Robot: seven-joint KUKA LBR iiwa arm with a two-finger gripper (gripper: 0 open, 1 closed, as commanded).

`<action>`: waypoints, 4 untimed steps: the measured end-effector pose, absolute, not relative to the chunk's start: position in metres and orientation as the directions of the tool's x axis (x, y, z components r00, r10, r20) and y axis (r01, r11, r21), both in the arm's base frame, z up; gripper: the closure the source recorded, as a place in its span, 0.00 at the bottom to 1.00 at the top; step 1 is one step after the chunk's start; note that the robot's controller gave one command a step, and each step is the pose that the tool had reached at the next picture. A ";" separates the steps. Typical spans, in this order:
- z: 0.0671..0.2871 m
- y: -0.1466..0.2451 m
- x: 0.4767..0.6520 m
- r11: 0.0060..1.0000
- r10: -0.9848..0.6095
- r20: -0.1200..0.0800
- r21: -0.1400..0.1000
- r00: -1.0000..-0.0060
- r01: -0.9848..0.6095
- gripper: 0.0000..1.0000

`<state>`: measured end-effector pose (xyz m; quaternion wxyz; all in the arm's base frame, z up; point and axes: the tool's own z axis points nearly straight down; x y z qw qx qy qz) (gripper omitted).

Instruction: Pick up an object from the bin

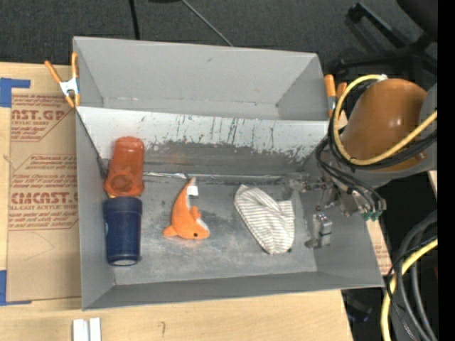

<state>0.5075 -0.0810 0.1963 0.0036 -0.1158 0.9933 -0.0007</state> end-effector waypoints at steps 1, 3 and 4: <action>0.168 -0.020 0.491 0.975 -0.222 0.000 0.000 -0.975 -0.222 0.00; 0.116 -0.037 0.519 0.955 -0.297 -0.007 -0.002 -0.955 -0.297 0.00; 0.131 -0.041 0.517 0.980 -0.201 0.009 0.004 -0.980 -0.201 0.00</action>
Offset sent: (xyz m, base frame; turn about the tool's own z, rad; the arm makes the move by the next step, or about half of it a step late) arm 0.0062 0.0394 -0.0529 0.0001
